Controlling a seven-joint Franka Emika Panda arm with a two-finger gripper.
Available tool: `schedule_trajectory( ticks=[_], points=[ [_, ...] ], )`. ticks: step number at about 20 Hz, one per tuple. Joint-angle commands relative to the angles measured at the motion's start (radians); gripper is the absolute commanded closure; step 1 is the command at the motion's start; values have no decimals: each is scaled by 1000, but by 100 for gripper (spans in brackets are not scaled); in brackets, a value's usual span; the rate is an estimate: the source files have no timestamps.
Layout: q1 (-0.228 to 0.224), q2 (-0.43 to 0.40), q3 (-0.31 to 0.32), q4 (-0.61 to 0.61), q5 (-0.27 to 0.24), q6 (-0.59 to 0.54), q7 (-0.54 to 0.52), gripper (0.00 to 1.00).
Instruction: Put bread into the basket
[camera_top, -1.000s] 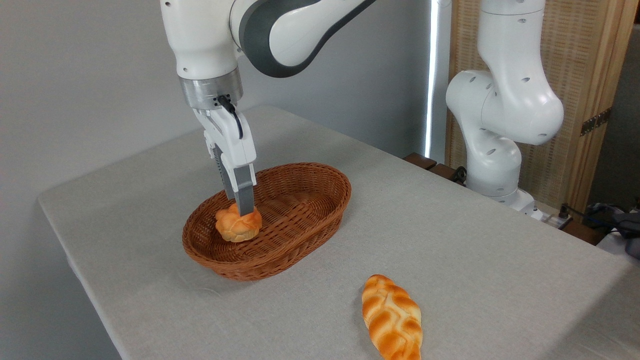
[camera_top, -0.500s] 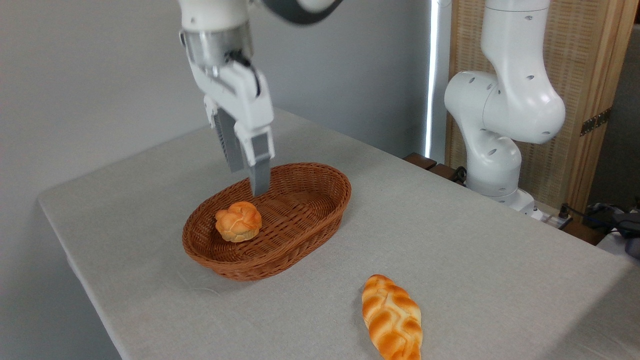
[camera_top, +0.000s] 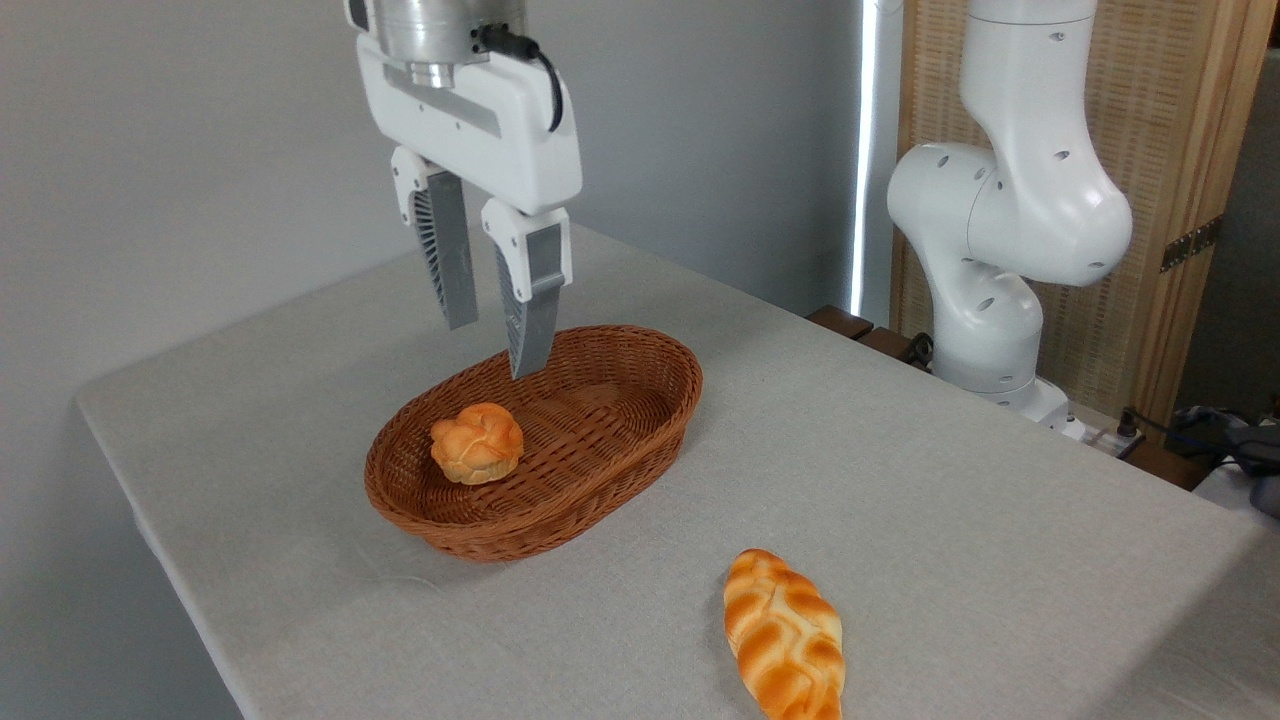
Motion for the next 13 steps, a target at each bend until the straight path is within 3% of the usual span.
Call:
schedule_trajectory(
  ticks=[1, 13],
  points=[
    [-9, 33, 3, 49, 7, -28, -45, 0],
    [-14, 45, 1, 46, -2, -27, -31, 0]
  ],
)
